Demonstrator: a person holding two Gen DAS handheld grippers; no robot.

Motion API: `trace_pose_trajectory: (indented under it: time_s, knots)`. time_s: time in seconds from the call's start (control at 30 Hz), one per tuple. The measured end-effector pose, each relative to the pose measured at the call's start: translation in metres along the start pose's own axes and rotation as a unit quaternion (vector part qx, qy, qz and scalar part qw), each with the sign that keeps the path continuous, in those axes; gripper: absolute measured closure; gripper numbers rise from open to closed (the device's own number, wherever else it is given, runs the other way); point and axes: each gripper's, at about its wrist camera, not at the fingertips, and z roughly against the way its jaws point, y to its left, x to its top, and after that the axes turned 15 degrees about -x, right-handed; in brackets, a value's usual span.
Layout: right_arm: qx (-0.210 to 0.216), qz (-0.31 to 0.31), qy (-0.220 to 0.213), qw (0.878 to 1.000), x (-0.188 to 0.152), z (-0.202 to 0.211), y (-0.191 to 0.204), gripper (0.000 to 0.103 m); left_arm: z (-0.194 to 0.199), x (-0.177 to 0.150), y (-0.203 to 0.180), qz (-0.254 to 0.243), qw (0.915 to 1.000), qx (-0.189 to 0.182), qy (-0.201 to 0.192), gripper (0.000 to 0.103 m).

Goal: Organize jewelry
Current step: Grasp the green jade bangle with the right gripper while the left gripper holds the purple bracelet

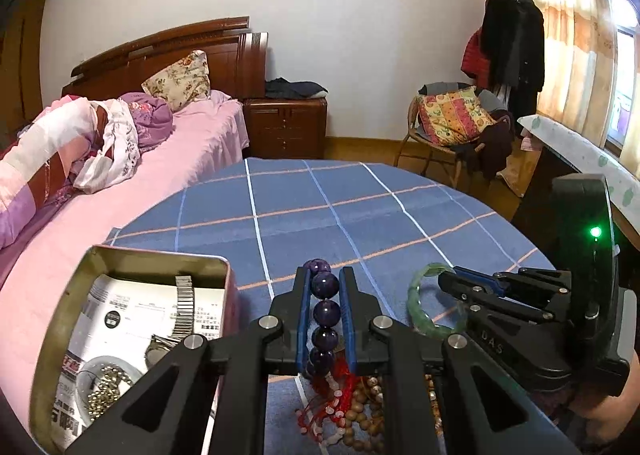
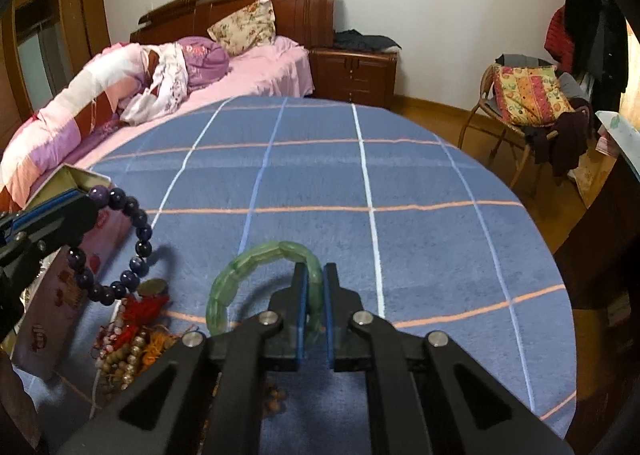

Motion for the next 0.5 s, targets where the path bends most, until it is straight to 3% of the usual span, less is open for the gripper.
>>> trace_pose_trajectory:
  time_s: [0.5]
  knots:
    - [0.006,-0.017,-0.056,0.998,0.021,0.033,-0.003,0.094,0.030,0.015,-0.009,-0.007,0.9994,-0.009,-0.032,0.089]
